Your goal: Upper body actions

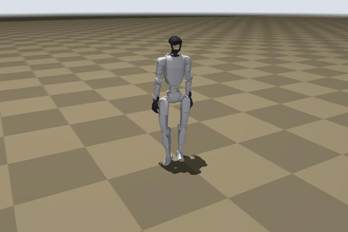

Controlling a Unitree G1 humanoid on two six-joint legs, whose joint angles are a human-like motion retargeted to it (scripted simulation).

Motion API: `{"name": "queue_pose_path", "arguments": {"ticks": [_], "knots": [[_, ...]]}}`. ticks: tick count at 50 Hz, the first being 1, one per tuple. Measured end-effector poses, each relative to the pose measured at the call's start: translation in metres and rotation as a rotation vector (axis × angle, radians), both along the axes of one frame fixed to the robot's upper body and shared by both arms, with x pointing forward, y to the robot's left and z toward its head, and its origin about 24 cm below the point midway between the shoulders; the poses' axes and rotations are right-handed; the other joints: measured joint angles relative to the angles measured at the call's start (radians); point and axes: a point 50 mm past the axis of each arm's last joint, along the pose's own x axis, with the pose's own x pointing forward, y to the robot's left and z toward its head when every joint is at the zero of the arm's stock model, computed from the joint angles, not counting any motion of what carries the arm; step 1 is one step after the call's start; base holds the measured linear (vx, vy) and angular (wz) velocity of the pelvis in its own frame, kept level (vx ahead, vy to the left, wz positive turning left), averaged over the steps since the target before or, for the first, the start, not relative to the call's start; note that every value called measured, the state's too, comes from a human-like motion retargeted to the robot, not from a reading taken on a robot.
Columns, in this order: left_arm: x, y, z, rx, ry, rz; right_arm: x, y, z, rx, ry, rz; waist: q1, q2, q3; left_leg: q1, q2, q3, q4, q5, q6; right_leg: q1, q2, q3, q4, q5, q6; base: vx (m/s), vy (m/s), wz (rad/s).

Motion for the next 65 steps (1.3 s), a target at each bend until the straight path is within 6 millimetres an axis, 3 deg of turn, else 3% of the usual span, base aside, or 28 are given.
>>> {"name": "queue_pose_path", "arguments": {"ticks": [5, 8, 11, 13, 17, 19, 20, 23, 25, 27, 31, 38, 43, 45, 46, 51, 53, 55, 57, 59, 62, 65], "knots": [[-0.016, -0.001, 0.001, -0.001, 0.033, 0.057, 0.004, 0.002, 0.000, 0.007, -0.020, 0.007, -0.061, 0.000, -0.027, -0.023, 0.026, -0.007, 0.134, -0.062, -0.065, 0.024, 0.018, 0.033, -0.012, -0.018, 0.007, -0.03, -0.04, 0.09], [-0.011, 0.000, 0.001, 0.007, 0.026, 0.035, 0.002, 0.002, 0.000, 0.017, -0.019, -0.022, -0.059, -0.017, -0.043, -0.059, 0.033, 0.004, 0.227, -0.007, -0.119, 0.016, 0.007, 0.050, -0.015, -0.011, 0.011, -0.06, 0.00, -0.27], [0.002, -0.004, -0.001, 0.006, -0.016, 0.022, 0.003, -0.001, 0.000, 0.006, -0.024, -0.029, -0.040, -0.036, -0.052, -0.094, 0.005, -0.043, 0.282, -0.014, -0.092, -0.004, -0.009, 0.106, -0.015, 0.007, 0.011, -0.10, 0.02, -1.04], [0.010, -0.007, -0.002, 0.005, -0.050, 0.020, 0.004, -0.004, 0.000, -0.005, -0.026, -0.015, -0.018, -0.032, -0.053, -0.104, -0.018, -0.143, 0.256, -0.033, -0.086, -0.018, 0.007, 0.172, -0.018, 0.024, 0.005, -0.08, 0.08, -1.98], [0.023, -0.011, -0.003, 0.011, -0.092, 0.012, 0.009, -0.009, 0.000, -0.017, -0.041, 0.001, 0.044, -0.010, -0.038, -0.087, -0.090, -0.518, 0.141, -0.022, -0.128, -0.051, 0.068, 0.342, -0.025, 0.078, -0.017, -0.16, 0.09, -2.76], [0.032, -0.010, -0.002, 0.018, -0.108, 0.001, 0.020, -0.010, 0.000, -0.011, -0.075, -0.010, 0.058, -0.006, -0.016, -0.088, -0.081, -0.543, 0.091, 0.023, -0.167, -0.074, 0.087, 0.414, -0.022, 0.115, -0.030, -0.37, 0.14, -2.76], [0.037, -0.010, -0.002, 0.023, -0.115, -0.005, 0.026, -0.011, 0.000, -0.007, -0.097, -0.014, 0.049, -0.003, -0.002, -0.090, -0.066, -0.500, 0.072, 0.053, -0.172, -0.081, 0.095, 0.437, -0.021, 0.129, -0.039, -0.50, 0.18, -2.06], [0.052, -0.009, -0.001, 0.018, -0.151, -0.047, 0.054, -0.013, 0.002, -0.001, -0.181, 0.017, -0.063, 0.013, 0.030, -0.058, 0.015, -0.150, 0.054, -0.031, -0.094, -0.126, 0.116, 0.464, 0.001, 0.159, -0.075, -0.59, 0.29, -1.93], [0.059, -0.007, -0.001, 0.009, -0.172, -0.084, 0.069, -0.012, 0.003, 0.003, -0.227, 0.051, -0.104, 0.016, 0.051, -0.060, 0.019, -0.122, 0.057, -0.037, -0.080, -0.155, 0.149, 0.538, 0.008, 0.179, -0.115, -0.64, 0.49, -3.15], [0.066, 0.000, 0.001, 0.026, -0.190, -0.115, 0.081, -0.007, 0.004, 0.018, -0.264, 0.063, -0.176, 0.023, 0.065, -0.054, 0.047, -0.044, 0.054, -0.051, -0.074, -0.171, 0.141, 0.496, 0.005, 0.163, -0.149, -0.61, 0.51, -3.14], [0.073, 0.010, 0.003, 0.073, -0.218, -0.150, 0.084, -0.001, 0.005, 0.068, -0.263, 0.031, -0.223, 0.029, 0.055, -0.018, 0.101, 0.193, 0.021, -0.098, -0.061, -0.182, 0.085, 0.237, -0.019, 0.084, -0.206, -0.64, 0.62, -3.85], [0.049, 0.013, 0.001, 0.047, -0.148, -0.138, 0.070, -0.014, 0.005, 0.029, -0.147, -0.096, -0.169, 0.037, -0.021, 0.090, 0.158, 0.743, -0.017, -0.209, -0.108, -0.103, 0.048, -0.312, -0.078, -0.022, -0.222, -0.47, 0.59, -4.37], [0.042, 0.010, 0.000, 0.034, -0.116, -0.141, 0.079, -0.021, 0.007, 0.019, -0.179, -0.178, -0.203, 0.087, -0.059, 0.139, 0.178, 0.918, -0.008, -0.247, -0.175, -0.020, 0.081, -0.640, -0.142, 0.013, -0.185, -0.50, 0.36, -3.18], [0.041, 0.009, 0.000, 0.030, -0.117, -0.141, 0.077, -0.023, 0.007, 0.007, -0.188, -0.209, -0.238, 0.112, -0.077, 0.157, 0.188, 0.963, 0.004, -0.252, -0.208, -0.005, 0.103, -0.706, -0.164, 0.060, -0.167, -0.43, 0.13, -2.01], [0.041, 0.009, 0.000, 0.030, -0.120, -0.141, 0.073, -0.024, 0.007, -0.002, -0.184, -0.230, -0.243, 0.121, -0.086, 0.169, 0.193, 0.979, 0.012, -0.248, -0.215, -0.019, 0.111, -0.659, -0.157, 0.059, -0.173, -0.30, 0.08, -1.95], [0.044, 0.010, 0.000, 0.028, -0.137, -0.184, 0.034, -0.025, 0.005, -0.036, -0.062, -0.369, -0.216, 0.109, -0.111, 0.245, 0.198, 0.911, 0.085, -0.109, -0.207, -0.013, 0.111, -0.519, -0.124, 0.017, -0.179, -0.11, -0.01, -1.53], [0.045, 0.006, 0.000, 0.020, -0.135, -0.210, 0.016, -0.023, 0.005, -0.040, 0.001, -0.405, -0.193, 0.071, -0.119, 0.256, 0.195, 0.852, 0.162, -0.014, -0.140, 0.007, 0.074, -0.475, -0.119, 0.009, -0.171, 0.03, -0.10, -1.03], [0.046, 0.002, -0.001, 0.010, -0.143, -0.238, 0.000, -0.020, 0.005, -0.043, 0.045, -0.421, -0.143, 0.016, -0.122, 0.242, 0.182, 0.785, 0.274, 0.063, -0.030, 0.028, 0.023, -0.423, -0.118, 0.010, -0.166, 0.08, -0.16, -1.30], [0.048, -0.001, -0.001, 0.006, -0.158, -0.255, -0.007, -0.018, 0.006, -0.043, 0.068, -0.387, -0.083, -0.034, -0.112, 0.195, 0.169, 0.694, 0.404, 0.102, 0.025, 0.042, -0.015, -0.360, -0.119, 0.013, -0.165, 0.05, -0.13, -1.69], [0.051, -0.003, -0.001, 0.005, -0.173, -0.244, 0.000, -0.018, 0.005, -0.038, 0.068, -0.300, -0.035, -0.058, -0.089, 0.130, 0.154, 0.593, 0.508, 0.080, -0.026, 0.052, -0.030, -0.292, -0.122, 0.021, -0.169, -0.09, -0.15, -1.98], [0.055, -0.009, -0.002, -0.007, -0.189, -0.202, 0.026, -0.020, 0.004, -0.027, 0.023, -0.127, 0.008, -0.056, -0.045, 0.007, 0.094, 0.407, 0.597, 0.052, -0.084, 0.075, -0.020, -0.203, -0.147, 0.045, -0.179, -0.15, -0.07, -1.92], [0.052, -0.010, -0.002, -0.018, -0.181, -0.179, 0.057, -0.021, 0.005, -0.004, -0.053, 0.020, -0.002, -0.035, -0.031, -0.060, 0.115, 0.378, 0.584, -0.016, -0.053, 0.089, -0.004, -0.160, -0.169, 0.067, -0.187, -0.07, -0.06, -1.36]]}}
